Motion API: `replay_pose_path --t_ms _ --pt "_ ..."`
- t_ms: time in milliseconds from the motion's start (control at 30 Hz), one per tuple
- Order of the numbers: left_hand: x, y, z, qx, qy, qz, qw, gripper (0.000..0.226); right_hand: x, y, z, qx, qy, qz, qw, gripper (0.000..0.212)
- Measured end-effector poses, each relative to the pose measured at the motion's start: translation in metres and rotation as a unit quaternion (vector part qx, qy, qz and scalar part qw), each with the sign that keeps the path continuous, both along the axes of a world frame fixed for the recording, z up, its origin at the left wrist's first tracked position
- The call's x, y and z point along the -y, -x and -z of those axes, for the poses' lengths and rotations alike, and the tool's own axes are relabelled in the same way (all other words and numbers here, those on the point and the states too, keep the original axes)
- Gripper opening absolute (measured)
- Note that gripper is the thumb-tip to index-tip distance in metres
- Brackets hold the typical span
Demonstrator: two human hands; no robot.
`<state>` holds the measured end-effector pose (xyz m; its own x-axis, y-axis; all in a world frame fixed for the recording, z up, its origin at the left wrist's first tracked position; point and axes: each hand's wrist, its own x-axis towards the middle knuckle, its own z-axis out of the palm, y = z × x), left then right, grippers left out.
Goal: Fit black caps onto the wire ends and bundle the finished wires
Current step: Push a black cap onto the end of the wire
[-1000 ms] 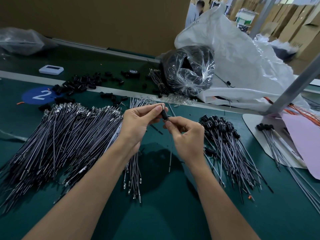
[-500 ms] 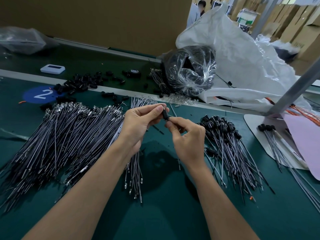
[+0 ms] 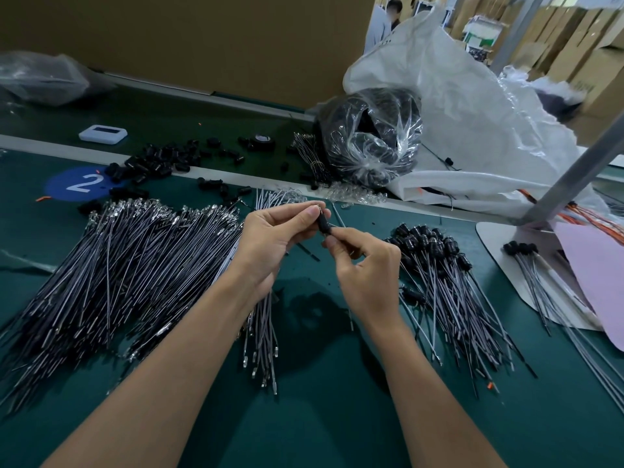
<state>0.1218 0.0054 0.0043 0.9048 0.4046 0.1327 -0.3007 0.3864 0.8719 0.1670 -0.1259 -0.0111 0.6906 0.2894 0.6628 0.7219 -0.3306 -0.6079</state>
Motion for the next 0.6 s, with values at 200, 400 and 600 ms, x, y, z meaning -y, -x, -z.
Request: replay_pose_path --t_ms 200,400,600 --pt "0.0 0.0 0.0001 0.015 -0.074 -0.024 0.997 0.019 -0.0006 0.0016 -0.0055 -0.137 -0.032 -0.077 0.987 0.015" --pt "0.003 -0.0001 -0.0006 0.019 -0.101 -0.03 0.994 0.018 -0.0007 0.003 -0.0083 -0.185 -0.051 -0.111 0.975 0.015" --pt "0.002 0.0006 -0.0006 0.021 -0.122 -0.032 0.992 0.02 -0.0023 0.003 -0.0065 -0.197 -0.053 -0.126 0.971 0.014"
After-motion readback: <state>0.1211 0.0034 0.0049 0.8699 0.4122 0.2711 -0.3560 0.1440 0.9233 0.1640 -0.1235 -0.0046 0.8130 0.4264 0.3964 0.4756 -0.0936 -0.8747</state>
